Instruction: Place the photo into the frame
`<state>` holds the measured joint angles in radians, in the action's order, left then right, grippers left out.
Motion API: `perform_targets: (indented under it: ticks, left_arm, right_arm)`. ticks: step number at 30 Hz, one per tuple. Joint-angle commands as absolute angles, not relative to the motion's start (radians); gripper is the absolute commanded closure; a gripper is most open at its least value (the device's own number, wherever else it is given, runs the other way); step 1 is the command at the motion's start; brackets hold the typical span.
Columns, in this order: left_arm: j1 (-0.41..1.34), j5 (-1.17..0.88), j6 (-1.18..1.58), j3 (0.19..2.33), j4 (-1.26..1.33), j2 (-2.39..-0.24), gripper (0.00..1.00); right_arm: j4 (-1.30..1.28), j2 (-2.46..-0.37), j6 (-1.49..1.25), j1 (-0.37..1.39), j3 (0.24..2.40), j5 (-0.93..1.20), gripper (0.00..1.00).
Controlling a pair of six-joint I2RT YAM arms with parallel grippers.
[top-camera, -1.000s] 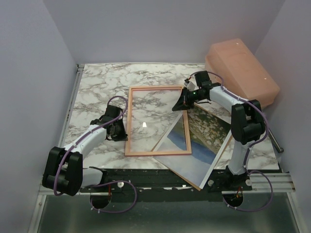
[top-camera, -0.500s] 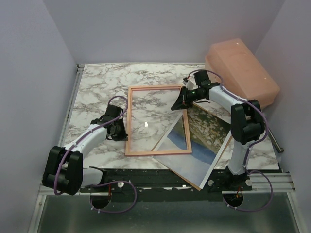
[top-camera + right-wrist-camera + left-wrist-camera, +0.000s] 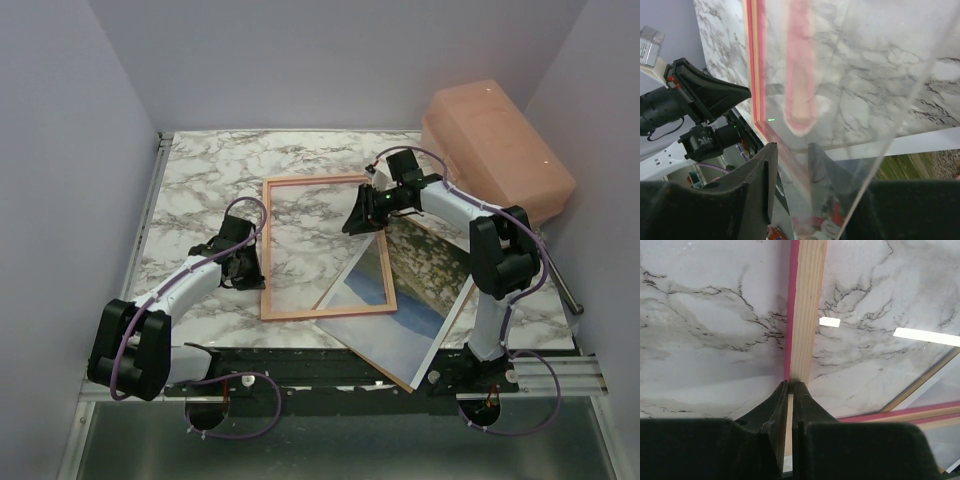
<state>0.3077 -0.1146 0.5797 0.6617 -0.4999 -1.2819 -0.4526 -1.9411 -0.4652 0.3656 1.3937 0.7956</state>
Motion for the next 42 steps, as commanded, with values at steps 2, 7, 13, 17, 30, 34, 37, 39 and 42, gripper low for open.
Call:
perform_targets:
  ticks: [2, 7, 13, 17, 30, 34, 37, 39, 42]
  left_arm:
    - [0.322, -0.094, 0.567, 0.647, -0.503, -1.317, 0.91]
    - [0.327, -0.090, 0.566, 0.649, -0.504, -1.318, 0.91]
    - [0.333, -0.084, 0.565, 0.652, -0.507, -1.321, 0.91]
    - [0.336, -0.080, 0.565, 0.653, -0.509, -1.322, 0.91]
    - [0.346, -0.069, 0.565, 0.655, -0.512, -1.324, 0.91]
    - [0.348, -0.066, 0.564, 0.657, -0.513, -1.326, 0.91]
    - [0.352, -0.062, 0.565, 0.658, -0.517, -1.327, 0.91]
    - [0.354, -0.060, 0.564, 0.658, -0.518, -1.328, 0.91]
    - [0.357, -0.057, 0.565, 0.658, -0.518, -1.327, 0.91]
  right_arm:
    - [-0.486, -1.916, -0.428, 0.369, 1.384, 0.728, 0.58]
    - [-0.483, -1.920, -0.428, 0.378, 1.384, 0.706, 0.45]
    - [-0.496, -1.927, -0.419, 0.395, 1.398, 0.652, 0.28]
    - [-0.520, -1.926, -0.412, 0.399, 1.408, 0.596, 0.21]
    - [-0.589, -1.911, -0.399, 0.426, 1.423, 0.404, 0.08]
    - [-0.603, -1.912, -0.400, 0.437, 1.426, 0.382, 0.07]
    - [-0.618, -1.912, -0.405, 0.444, 1.431, 0.357, 0.07]
    - [-0.621, -1.907, -0.412, 0.449, 1.428, 0.345, 0.07]
    - [-0.620, -1.897, -0.423, 0.452, 1.422, 0.346, 0.07]
